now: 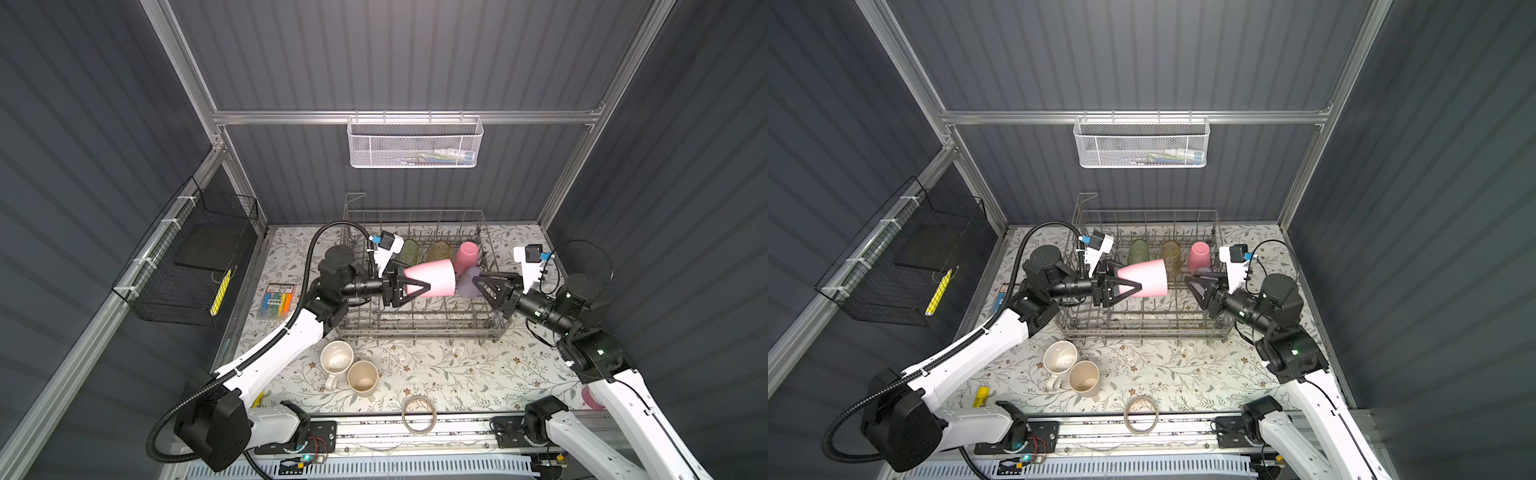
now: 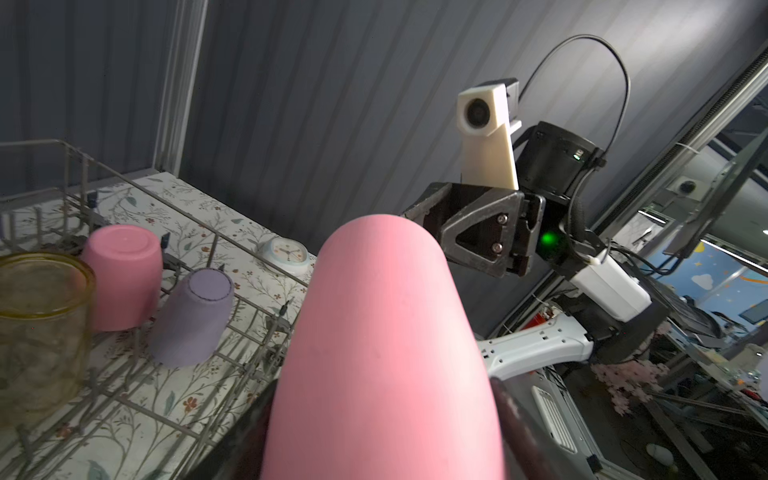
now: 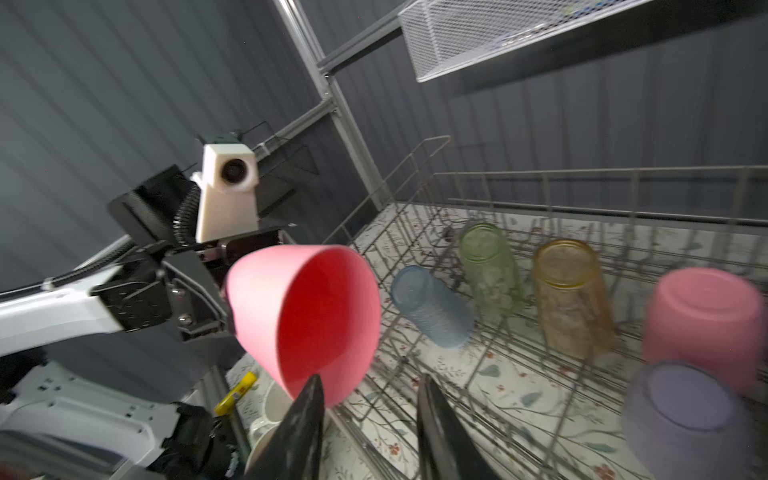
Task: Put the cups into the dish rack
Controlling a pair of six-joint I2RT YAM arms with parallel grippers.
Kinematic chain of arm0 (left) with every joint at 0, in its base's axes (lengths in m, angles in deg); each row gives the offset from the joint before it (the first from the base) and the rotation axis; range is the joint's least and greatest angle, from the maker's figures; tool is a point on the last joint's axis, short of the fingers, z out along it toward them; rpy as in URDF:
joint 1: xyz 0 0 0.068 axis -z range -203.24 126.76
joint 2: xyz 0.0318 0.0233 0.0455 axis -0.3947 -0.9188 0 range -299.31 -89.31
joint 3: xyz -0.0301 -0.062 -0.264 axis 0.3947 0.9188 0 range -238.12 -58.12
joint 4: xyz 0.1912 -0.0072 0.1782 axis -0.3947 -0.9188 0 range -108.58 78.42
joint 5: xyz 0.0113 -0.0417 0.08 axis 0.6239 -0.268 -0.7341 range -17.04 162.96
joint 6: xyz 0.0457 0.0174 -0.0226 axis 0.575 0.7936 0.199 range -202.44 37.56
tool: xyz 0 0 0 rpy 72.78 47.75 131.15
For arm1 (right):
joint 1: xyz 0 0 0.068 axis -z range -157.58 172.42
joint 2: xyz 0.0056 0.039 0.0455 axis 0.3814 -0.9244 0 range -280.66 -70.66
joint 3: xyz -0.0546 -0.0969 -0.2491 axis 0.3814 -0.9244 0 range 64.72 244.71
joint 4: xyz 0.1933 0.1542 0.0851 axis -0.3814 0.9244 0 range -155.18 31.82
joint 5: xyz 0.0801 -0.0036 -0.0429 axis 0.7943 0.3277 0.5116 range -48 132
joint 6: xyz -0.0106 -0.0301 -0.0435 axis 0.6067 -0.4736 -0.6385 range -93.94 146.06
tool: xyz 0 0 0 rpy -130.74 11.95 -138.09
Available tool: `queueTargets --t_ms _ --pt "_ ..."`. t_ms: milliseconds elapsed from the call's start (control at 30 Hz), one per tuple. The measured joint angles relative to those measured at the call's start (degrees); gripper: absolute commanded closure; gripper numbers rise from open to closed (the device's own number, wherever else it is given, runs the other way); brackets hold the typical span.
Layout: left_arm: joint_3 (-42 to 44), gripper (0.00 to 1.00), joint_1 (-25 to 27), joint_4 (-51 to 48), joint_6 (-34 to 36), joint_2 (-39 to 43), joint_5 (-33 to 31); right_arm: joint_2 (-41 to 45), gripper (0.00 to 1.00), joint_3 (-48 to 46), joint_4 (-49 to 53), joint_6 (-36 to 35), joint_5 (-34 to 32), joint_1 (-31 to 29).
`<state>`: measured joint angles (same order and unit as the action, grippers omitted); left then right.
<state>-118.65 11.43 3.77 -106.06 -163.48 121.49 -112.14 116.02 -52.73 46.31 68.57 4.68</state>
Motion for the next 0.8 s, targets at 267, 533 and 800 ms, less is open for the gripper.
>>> queueTargets --t_ms 267,533,800 --pt "-15.89 0.50 0.00 -19.89 7.82 -9.46 -8.81 2.56 0.60 0.39 10.27 -3.04 -18.16 0.52" --pt "-25.11 0.50 0.04 -35.58 12.48 -16.85 -18.75 2.95 0.59 -0.42 13.03 -4.74 -23.41 0.90" --pt "-33.64 0.50 1.09 -43.47 15.72 -22.86 -24.72 2.25 0.58 -1.20 13.09 -5.31 -25.29 1.27"
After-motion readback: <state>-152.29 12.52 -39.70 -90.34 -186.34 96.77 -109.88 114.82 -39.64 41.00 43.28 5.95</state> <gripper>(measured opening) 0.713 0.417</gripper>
